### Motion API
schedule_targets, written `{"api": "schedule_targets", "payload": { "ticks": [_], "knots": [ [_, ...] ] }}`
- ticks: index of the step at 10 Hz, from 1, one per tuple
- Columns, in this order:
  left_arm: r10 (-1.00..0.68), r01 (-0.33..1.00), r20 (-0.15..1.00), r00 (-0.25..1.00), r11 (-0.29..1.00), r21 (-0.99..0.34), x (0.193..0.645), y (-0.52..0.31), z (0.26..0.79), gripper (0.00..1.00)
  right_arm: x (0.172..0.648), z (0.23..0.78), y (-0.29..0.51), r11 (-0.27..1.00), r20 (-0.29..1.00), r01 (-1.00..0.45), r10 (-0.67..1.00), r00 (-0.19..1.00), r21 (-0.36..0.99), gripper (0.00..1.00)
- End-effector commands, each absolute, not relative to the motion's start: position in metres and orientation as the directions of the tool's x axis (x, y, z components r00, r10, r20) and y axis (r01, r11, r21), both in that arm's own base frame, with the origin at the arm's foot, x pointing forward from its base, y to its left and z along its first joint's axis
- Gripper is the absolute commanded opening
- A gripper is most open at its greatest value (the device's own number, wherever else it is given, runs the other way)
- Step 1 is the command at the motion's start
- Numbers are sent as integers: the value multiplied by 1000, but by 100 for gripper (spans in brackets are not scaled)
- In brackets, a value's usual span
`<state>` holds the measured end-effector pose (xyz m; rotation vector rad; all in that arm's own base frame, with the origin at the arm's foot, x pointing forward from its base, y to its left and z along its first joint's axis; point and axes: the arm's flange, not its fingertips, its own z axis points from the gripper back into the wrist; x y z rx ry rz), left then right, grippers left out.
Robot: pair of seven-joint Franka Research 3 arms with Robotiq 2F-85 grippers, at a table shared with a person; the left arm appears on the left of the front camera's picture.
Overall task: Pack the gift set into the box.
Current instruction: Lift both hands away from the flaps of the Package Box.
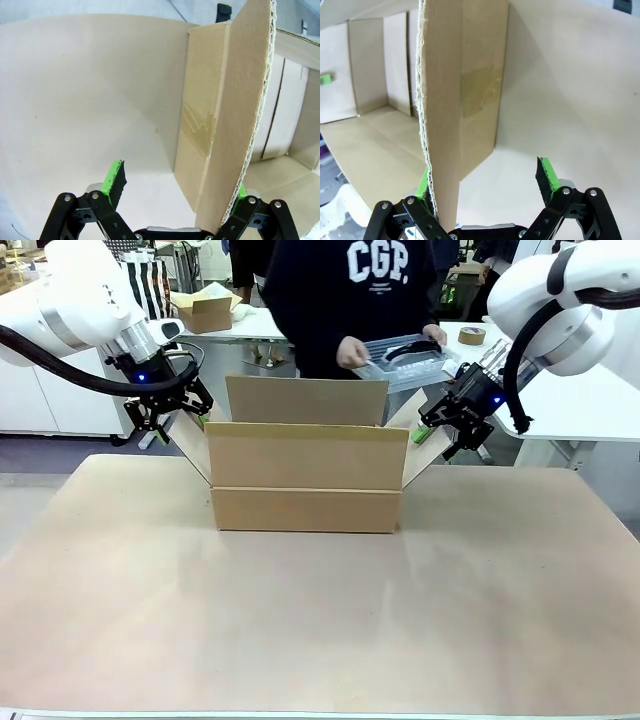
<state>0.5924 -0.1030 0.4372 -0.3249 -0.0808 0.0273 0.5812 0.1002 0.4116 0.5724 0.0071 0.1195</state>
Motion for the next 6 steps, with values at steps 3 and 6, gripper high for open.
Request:
{"api": "schedule_targets", "payload": {
  "ticks": [3, 6],
  "knots": [
    [51, -27, 71, 996, 951, -308, 591, -103, 437, 100, 583, 414, 101, 841, 32, -122, 124, 992, 526, 100],
    [51, -27, 71, 996, 951, -308, 591, -103, 437, 100, 583, 414, 101, 841, 32, -122, 124, 992, 526, 100]
  ]
}}
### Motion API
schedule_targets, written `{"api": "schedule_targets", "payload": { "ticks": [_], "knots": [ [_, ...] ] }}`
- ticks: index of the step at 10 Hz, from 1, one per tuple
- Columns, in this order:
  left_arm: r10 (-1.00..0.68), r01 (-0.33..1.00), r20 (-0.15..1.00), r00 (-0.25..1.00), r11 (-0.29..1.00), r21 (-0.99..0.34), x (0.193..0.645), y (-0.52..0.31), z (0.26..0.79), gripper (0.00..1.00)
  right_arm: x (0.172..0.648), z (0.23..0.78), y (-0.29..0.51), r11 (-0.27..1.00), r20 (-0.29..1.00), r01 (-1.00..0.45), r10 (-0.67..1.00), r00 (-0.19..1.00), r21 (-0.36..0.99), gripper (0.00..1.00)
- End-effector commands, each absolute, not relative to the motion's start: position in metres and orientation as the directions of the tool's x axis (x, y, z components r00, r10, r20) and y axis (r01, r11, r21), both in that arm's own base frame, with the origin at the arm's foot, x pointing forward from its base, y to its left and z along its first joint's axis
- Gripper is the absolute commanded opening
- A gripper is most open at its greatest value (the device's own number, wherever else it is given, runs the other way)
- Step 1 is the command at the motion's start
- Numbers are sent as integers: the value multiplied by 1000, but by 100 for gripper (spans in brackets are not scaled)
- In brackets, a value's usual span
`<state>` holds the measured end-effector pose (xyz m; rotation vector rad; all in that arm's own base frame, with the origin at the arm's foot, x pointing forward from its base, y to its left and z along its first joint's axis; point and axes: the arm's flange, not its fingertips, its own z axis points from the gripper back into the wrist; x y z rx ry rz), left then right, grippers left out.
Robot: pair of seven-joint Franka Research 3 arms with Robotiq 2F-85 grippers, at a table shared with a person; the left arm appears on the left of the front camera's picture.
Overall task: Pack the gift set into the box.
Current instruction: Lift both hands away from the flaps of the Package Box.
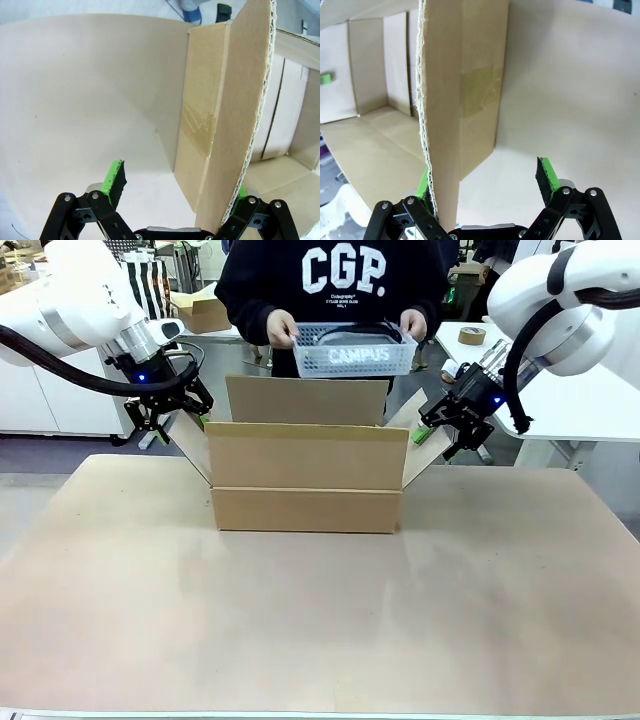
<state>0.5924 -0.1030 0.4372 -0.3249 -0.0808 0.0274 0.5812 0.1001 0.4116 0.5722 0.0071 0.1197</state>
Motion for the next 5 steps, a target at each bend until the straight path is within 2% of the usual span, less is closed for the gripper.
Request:
{"api": "schedule_targets", "payload": {
  "ticks": [1, 5],
  "knots": [
    [51, -27, 71, 996, 951, -308, 591, -103, 437, 100, 583, 414, 101, 841, 32, -122, 124, 992, 526, 100],
    [51, -27, 71, 996, 951, -308, 591, -103, 437, 100, 583, 414, 101, 841, 32, -122, 124, 992, 526, 100]
  ]
}}
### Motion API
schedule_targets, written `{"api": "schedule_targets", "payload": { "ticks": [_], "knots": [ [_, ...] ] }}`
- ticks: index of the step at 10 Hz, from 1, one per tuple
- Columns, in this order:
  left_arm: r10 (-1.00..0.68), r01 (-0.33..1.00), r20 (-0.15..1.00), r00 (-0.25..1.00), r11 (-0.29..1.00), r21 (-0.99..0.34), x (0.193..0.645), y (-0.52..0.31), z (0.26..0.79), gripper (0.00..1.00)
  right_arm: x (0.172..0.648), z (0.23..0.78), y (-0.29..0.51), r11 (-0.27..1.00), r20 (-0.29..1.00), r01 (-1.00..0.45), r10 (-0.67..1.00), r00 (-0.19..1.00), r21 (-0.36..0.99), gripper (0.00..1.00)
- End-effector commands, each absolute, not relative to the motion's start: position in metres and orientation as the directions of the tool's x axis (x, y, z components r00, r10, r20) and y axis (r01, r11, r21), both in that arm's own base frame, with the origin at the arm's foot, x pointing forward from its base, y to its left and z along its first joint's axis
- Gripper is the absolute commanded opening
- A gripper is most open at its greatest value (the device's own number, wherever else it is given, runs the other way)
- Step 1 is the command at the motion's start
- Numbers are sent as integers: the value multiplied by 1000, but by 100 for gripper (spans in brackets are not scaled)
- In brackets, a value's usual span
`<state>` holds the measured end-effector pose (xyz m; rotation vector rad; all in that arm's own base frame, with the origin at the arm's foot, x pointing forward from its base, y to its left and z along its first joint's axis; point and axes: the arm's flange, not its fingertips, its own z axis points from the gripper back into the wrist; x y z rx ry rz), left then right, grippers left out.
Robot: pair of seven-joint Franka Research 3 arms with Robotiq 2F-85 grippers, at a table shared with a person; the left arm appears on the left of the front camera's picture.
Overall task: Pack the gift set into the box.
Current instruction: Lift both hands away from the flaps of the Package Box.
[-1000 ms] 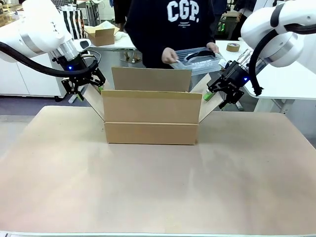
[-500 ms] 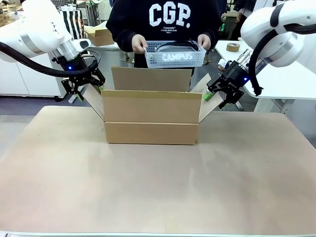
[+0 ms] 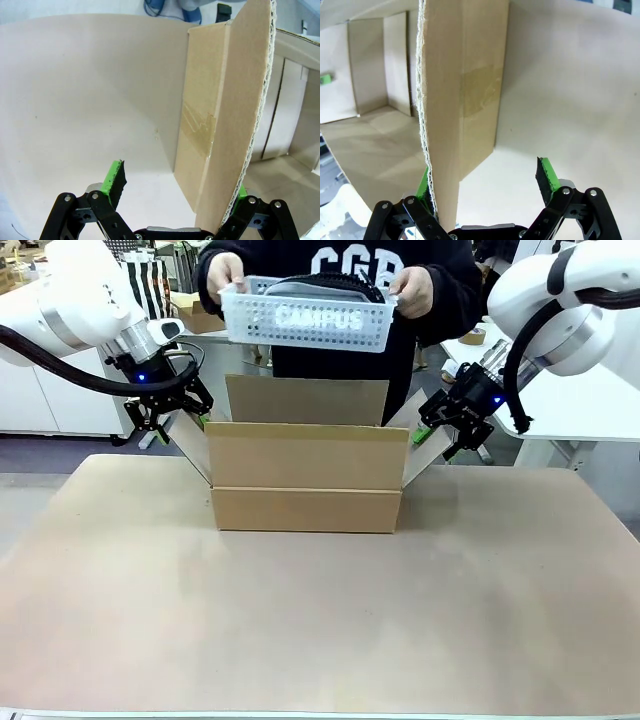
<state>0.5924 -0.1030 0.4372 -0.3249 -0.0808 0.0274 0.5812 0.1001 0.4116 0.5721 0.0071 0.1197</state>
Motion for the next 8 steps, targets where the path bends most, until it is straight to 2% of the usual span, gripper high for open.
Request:
{"api": "schedule_targets", "payload": {
  "ticks": [1, 8],
  "knots": [
    [51, -27, 71, 996, 951, -308, 591, -103, 437, 100, 583, 414, 101, 841, 32, -122, 124, 992, 526, 100],
    [51, -27, 71, 996, 951, -308, 591, -103, 437, 100, 583, 414, 101, 841, 32, -122, 124, 992, 526, 100]
  ]
}}
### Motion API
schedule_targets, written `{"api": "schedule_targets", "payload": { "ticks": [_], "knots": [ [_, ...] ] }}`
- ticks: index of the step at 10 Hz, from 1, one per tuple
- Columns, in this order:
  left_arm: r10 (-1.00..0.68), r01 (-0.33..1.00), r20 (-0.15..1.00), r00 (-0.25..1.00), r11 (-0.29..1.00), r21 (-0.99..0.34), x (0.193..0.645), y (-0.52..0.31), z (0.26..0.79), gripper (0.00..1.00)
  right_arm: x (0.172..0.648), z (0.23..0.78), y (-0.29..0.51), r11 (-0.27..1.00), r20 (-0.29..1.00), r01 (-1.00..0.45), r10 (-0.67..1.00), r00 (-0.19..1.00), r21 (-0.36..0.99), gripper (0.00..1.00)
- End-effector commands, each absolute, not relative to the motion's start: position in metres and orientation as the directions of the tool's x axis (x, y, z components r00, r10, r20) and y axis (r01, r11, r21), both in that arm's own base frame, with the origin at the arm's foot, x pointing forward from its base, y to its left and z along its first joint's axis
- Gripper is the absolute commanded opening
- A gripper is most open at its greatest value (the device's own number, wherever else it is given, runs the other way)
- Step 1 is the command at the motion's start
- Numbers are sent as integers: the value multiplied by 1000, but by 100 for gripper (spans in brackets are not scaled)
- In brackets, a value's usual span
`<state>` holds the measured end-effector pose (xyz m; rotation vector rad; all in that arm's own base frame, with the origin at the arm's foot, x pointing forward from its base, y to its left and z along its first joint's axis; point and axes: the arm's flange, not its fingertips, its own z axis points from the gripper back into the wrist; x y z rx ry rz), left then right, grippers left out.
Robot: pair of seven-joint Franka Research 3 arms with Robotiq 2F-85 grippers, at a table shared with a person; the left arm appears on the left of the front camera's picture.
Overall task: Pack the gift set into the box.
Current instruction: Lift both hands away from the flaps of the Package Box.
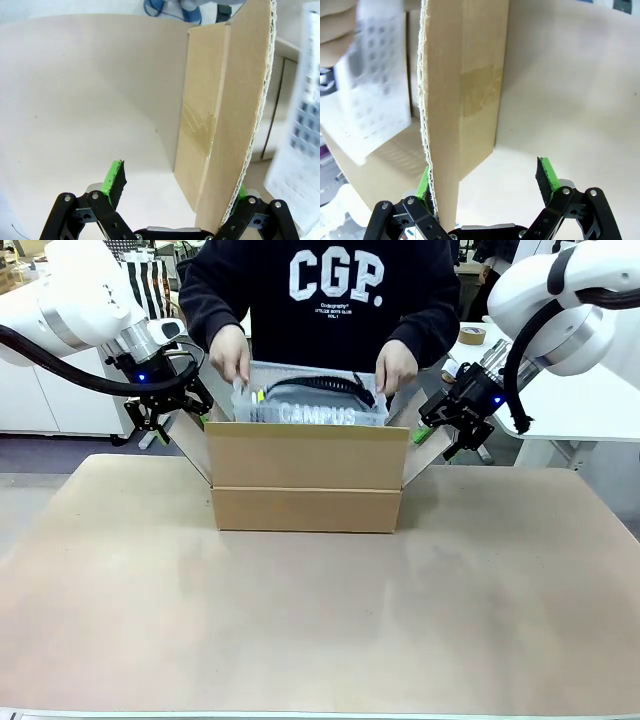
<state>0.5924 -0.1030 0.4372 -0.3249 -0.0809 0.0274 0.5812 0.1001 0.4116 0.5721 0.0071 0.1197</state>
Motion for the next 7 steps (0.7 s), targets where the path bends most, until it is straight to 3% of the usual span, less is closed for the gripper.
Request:
{"api": "schedule_targets", "payload": {
  "ticks": [1, 7],
  "knots": [
    [51, -27, 71, 996, 951, -308, 591, -103, 437, 100, 583, 414, 101, 841, 32, -122, 124, 992, 526, 100],
    [51, -27, 71, 996, 951, -308, 591, -103, 437, 100, 583, 414, 101, 841, 32, -122, 124, 992, 526, 100]
  ]
}}
